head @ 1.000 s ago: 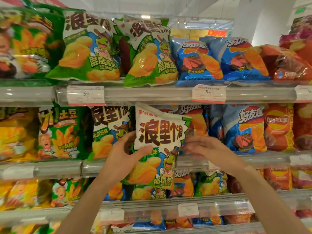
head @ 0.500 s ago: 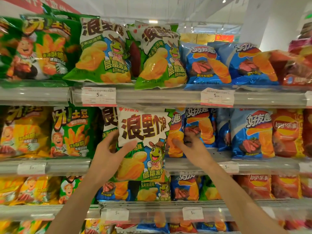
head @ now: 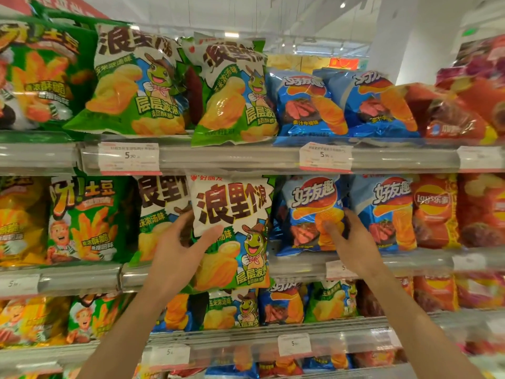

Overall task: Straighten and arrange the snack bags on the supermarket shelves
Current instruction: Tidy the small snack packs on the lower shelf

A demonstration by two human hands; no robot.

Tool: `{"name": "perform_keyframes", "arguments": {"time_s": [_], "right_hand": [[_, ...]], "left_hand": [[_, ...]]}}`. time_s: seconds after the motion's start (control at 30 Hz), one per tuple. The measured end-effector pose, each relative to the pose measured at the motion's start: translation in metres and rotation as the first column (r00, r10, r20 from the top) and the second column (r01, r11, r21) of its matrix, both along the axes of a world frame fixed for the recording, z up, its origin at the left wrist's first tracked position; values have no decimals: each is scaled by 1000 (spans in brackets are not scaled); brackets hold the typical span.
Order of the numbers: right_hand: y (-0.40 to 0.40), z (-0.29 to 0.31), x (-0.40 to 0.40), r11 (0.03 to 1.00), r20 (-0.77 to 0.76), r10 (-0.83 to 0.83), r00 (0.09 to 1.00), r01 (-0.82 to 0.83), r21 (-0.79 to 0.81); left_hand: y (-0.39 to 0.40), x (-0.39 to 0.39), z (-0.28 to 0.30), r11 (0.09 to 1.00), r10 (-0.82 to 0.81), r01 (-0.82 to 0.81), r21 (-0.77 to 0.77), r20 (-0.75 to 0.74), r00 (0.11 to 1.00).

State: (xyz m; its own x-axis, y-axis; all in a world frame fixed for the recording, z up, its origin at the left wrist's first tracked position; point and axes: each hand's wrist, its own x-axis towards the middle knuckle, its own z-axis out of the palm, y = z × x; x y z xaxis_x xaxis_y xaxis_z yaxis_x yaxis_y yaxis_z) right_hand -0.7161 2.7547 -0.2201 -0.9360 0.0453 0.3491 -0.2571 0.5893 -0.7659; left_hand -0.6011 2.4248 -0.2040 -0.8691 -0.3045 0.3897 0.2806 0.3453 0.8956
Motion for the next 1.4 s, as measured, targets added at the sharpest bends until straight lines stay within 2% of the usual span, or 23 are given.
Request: {"name": "perform_keyframes", "arguments": {"time_s": [0.1,0.17,0.27,0.43,0.53,0.63,0.67,0.73,0.8,0.83,0.97,1.03,1.13,1.23,1.3,1.4], "right_hand": [[1,-4,7,999,-135,-25,990,28,18],[-7,-7,10,993,-199,-23,980,45,106],[-21,-14,13,970,-169,-13,986,54,237],[-13,-7,12,953,-208,-63,976,121,277],[-17,-3,19,949,-354,-57,934,161,271],[-36,3,33,964,-459,23,888,102,247],[-44,4,39,972,-429,54,902,50,229],[-63,9,50,983,-250,157,956,-127,131],[-80,8,57,951,-53,304,951,-306,-45],[-86,5,57,929,-8,353,935,-352,-114],[-100,0,51,883,0,383,924,-366,-292],[-102,2,45,864,5,379,925,-352,-360],[-106,9,34,865,13,348,937,-316,-391],[-117,11,21,878,5,288,958,-262,-400],[-126,13,16,883,-12,250,968,-233,-407],[-138,12,12,885,-38,193,980,-191,-425]], "left_hand": [[10,-7,0,1000,28,-28,4,23,999],[15,-11,-1,999,41,-40,-4,28,999],[20,-13,1,998,59,-58,-11,45,997],[20,-12,3,998,66,-66,0,66,996],[21,-12,4,998,66,-67,14,67,996],[25,-14,4,998,59,-59,-1,66,996],[26,-15,5,999,50,-49,-8,64,997],[29,-17,6,999,46,-45,-28,61,997],[31,-18,7,998,48,-45,-49,58,997],[32,-18,8,998,43,-40,-54,57,997],[26,-14,11,998,7,-4,-56,52,999],[16,-10,13,994,26,-24,-104,16,1000],[-1,-4,11,910,185,-230,-346,-159,970],[-17,-5,4,735,312,-479,-480,-388,867],[-25,-9,0,656,378,-558,-508,-420,825],[-30,-13,-5,611,446,-582,-537,-374,813]]}}
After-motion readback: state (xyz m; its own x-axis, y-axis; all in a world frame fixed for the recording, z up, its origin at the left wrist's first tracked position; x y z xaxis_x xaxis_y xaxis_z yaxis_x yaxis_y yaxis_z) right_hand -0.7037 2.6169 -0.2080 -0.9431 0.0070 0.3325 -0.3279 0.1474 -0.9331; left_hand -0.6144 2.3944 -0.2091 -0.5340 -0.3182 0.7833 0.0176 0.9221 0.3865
